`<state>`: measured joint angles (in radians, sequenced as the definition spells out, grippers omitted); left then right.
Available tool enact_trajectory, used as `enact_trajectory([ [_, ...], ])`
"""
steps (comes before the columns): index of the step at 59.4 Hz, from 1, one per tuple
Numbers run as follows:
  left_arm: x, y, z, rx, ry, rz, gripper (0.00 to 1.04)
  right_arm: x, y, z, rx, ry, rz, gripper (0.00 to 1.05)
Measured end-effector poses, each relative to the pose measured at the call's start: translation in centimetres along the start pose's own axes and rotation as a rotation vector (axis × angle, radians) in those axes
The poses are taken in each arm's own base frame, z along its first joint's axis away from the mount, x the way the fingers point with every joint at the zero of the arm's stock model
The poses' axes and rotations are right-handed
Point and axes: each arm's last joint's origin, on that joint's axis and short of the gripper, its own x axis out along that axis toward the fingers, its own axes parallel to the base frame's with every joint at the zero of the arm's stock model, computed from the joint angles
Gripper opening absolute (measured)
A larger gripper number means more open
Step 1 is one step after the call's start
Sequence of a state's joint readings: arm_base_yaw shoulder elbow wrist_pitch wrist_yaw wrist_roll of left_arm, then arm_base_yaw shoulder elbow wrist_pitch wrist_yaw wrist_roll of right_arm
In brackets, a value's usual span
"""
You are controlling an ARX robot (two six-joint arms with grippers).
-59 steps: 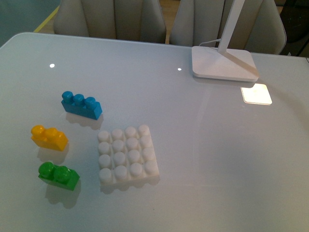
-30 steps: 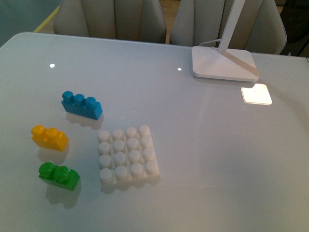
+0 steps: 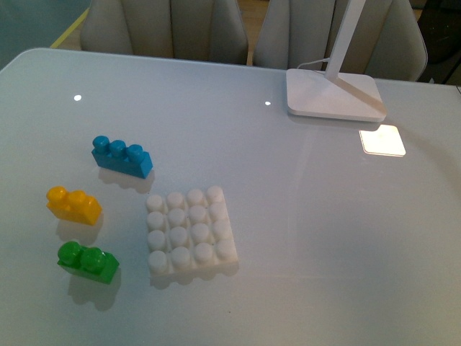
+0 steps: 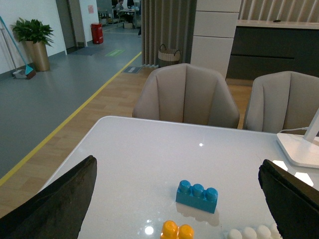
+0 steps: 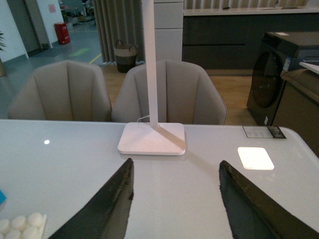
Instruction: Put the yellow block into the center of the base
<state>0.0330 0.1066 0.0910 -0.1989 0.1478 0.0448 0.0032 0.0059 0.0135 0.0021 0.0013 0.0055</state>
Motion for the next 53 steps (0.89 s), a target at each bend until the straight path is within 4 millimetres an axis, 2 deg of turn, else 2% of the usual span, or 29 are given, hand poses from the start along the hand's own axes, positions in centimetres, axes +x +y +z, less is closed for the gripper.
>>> enact_trajectory([
  [5,0.4,-0.5,0.0,-0.027,0.321,-0.127,0.97,0.0,0.0,0.0,0.0,-0.001,0.002,0.75],
  [7,0.7,-0.7,-0.3,-0.026,0.387,-0.149,0.97,0.0,0.0,0.0,0.0,-0.001,0.002,0.79],
  [14,2.1,-1.8,0.1,0.029,0.433,-0.182,0.97,0.0,0.0,0.0,0.0,-0.001,0.002,0.97],
  [21,4.2,-3.3,1.5,0.071,0.392,-0.205,0.97,0.0,0.0,0.0,0.0,-0.001,0.002,0.96],
  [31,8.1,-5.6,1.5,0.072,0.412,-0.22,0.97,0.0,0.0,0.0,0.0,-0.001,0.002,0.96],
  [37,11.6,-7.3,0.2,0.008,0.513,-0.183,0.97,0.0,0.0,0.0,0.0,-0.001,0.002,0.96],
  [44,14.9,-8.1,-1.6,-0.058,0.599,-0.11,0.97,0.0,0.0,0.0,0.0,-0.001,0.002,0.96],
  [53,17.6,-8.4,-2.5,-0.067,0.581,-0.078,0.97,0.0,0.0,0.0,0.0,-0.001,0.002,0.96],
])
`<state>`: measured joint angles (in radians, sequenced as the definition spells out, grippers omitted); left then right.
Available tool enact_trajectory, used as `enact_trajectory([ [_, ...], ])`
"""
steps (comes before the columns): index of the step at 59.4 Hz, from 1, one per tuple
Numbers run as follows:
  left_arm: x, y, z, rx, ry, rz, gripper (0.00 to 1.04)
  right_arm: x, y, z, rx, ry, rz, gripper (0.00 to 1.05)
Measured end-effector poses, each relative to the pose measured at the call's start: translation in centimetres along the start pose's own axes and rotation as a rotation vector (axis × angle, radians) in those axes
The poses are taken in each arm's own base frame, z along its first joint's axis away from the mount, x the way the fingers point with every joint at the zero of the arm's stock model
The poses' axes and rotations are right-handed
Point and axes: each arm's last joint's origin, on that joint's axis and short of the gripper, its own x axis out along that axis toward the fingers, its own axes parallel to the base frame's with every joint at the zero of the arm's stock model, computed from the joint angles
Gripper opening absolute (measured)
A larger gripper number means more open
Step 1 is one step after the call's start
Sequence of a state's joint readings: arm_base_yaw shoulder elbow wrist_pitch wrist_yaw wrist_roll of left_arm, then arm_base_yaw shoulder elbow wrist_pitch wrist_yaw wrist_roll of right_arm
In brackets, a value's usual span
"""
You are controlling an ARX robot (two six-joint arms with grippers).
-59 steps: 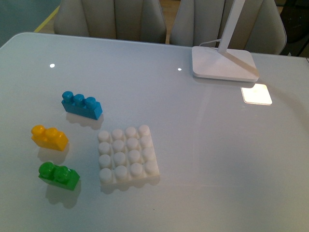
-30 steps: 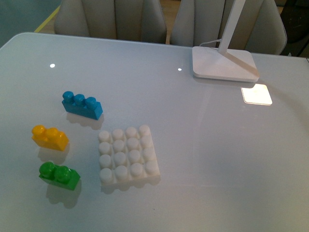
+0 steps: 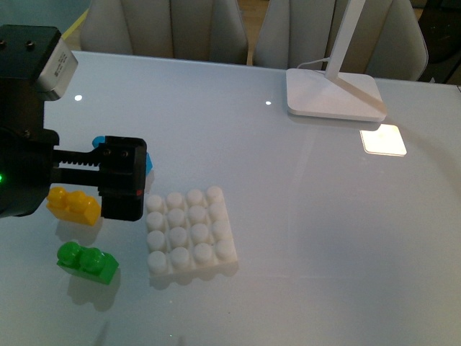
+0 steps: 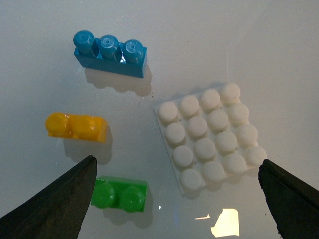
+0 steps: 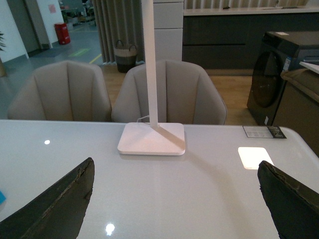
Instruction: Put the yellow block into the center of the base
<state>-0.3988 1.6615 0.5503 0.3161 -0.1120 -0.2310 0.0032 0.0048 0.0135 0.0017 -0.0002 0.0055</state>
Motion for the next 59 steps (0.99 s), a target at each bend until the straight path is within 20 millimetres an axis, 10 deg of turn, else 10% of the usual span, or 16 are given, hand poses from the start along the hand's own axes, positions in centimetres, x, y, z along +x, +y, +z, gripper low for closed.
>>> enact_trajectory([
  [59,9.2,6.7,0.1,0.142,0.06,0.078,0.97,0.0,0.0,0.0,0.0,0.0,0.0,0.96],
])
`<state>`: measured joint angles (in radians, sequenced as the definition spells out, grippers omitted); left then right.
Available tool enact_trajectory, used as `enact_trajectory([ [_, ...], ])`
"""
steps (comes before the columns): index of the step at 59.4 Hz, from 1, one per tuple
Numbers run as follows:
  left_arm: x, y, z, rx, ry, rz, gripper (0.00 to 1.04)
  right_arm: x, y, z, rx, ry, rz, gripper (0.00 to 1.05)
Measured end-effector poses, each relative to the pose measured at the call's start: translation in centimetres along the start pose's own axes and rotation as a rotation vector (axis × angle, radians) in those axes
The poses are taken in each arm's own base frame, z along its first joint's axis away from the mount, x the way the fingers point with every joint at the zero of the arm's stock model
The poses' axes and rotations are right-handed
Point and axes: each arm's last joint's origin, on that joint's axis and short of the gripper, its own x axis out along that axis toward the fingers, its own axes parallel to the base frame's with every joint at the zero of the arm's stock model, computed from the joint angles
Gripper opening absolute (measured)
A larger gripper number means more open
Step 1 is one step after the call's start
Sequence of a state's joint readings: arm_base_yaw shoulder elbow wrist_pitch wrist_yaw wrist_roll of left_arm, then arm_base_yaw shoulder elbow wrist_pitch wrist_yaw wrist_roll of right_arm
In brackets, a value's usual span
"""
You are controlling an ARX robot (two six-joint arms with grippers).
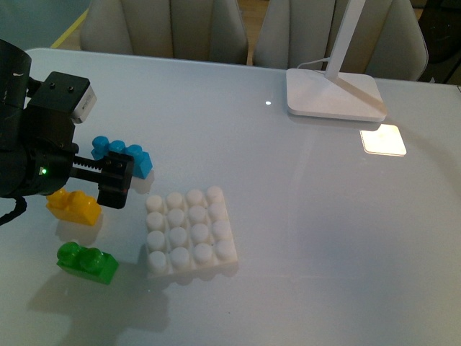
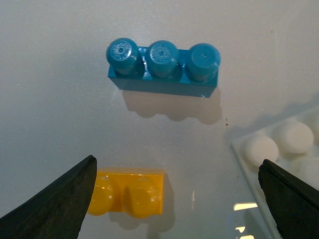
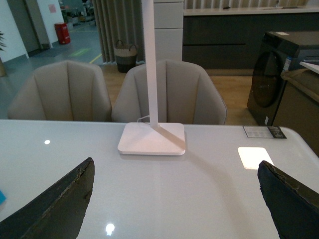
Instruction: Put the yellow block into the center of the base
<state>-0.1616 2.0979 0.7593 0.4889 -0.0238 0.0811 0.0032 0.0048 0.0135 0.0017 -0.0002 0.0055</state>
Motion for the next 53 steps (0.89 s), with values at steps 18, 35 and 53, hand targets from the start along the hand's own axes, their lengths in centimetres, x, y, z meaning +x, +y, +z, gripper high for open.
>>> enact_trajectory([
  [18,0.5,2.5,-0.8,-0.03,0.029,0.044,0.97,0.0,0.0,0.0,0.0,0.0,0.0,0.96],
  [35,1.4,3.3,-2.5,-0.026,0.092,0.062,0.97,0.0,0.0,0.0,0.0,0.0,0.0,0.96],
  [53,2.0,3.4,-2.6,-0.011,0.101,0.072,0.97,0.0,0.0,0.0,0.0,0.0,0.0,0.96],
])
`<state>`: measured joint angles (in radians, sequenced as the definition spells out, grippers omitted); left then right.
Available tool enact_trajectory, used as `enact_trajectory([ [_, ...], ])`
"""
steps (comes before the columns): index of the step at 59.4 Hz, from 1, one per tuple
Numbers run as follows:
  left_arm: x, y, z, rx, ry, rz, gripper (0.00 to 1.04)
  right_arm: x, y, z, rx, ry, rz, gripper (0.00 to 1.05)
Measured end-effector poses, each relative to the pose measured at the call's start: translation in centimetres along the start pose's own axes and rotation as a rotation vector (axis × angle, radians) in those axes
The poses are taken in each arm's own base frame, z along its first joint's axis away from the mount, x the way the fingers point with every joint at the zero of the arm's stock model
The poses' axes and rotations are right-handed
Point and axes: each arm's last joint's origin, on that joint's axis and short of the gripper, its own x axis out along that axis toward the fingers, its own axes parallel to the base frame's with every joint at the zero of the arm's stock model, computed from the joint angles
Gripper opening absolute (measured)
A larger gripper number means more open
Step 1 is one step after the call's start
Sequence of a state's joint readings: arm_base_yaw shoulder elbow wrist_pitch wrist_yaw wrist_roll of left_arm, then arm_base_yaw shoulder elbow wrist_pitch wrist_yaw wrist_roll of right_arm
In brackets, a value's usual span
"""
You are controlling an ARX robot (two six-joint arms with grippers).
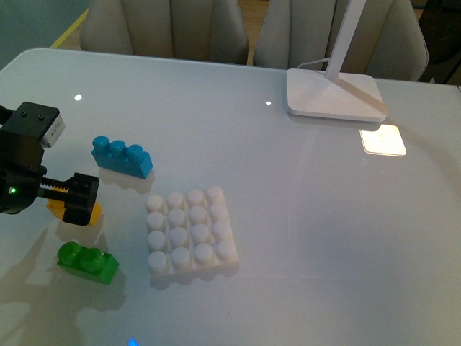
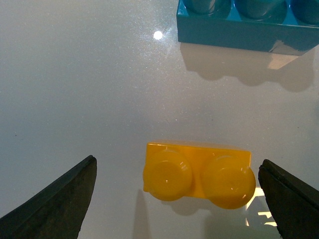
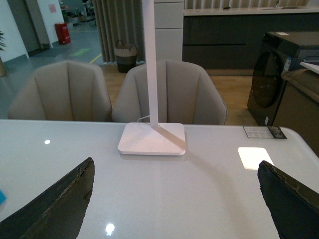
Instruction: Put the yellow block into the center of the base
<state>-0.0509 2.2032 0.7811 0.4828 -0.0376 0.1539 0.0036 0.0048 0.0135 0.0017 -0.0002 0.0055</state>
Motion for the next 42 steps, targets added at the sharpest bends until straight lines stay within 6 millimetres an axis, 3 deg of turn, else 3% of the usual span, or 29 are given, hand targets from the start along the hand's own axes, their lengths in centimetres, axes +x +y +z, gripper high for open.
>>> enact_trajectory([
  [42,2.0,-0.1,-1.1,0.017,0.045,0.009,0.97,0.0,0.0,0.0,0.0,0.0,0.0,0.96],
])
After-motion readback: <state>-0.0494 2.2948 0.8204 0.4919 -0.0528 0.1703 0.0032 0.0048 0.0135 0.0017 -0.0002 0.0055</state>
